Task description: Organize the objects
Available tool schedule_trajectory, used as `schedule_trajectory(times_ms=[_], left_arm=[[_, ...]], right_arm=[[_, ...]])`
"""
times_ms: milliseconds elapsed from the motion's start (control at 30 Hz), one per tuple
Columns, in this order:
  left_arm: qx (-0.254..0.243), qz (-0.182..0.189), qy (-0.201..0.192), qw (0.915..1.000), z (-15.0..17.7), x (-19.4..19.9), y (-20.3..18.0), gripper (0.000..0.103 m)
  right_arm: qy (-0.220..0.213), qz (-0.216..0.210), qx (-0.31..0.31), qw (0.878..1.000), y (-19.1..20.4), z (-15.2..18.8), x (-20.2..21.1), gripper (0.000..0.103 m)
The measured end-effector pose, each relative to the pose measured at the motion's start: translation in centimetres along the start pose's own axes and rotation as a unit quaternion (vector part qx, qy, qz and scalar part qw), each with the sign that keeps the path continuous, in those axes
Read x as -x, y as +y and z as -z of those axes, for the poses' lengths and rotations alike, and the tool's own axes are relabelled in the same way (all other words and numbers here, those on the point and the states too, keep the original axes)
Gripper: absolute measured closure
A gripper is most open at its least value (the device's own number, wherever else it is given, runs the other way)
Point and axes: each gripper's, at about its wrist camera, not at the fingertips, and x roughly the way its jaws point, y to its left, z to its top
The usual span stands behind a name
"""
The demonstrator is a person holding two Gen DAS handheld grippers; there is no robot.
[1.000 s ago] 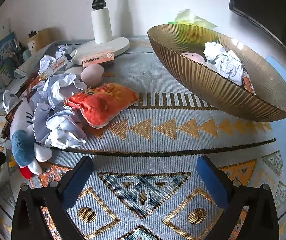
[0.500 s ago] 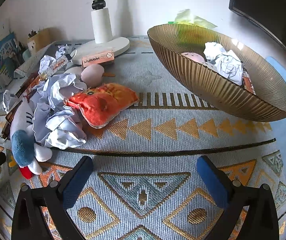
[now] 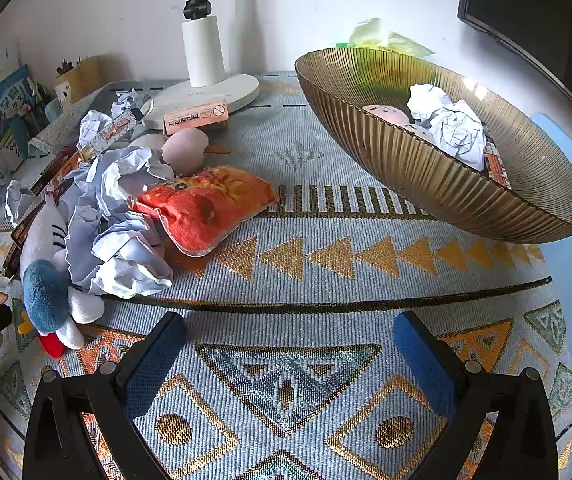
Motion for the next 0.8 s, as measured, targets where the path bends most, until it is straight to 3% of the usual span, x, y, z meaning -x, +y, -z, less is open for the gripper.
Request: schedule_trajectory(times_ms=[800], left_arm=[[0.0, 0.001, 0.001, 1.0, -0.07, -0.08, -0.05, 0.0]], right_arm=[[0.0, -0.001, 0.001, 1.0, -0.04, 0.02, 0.05, 0.0]])
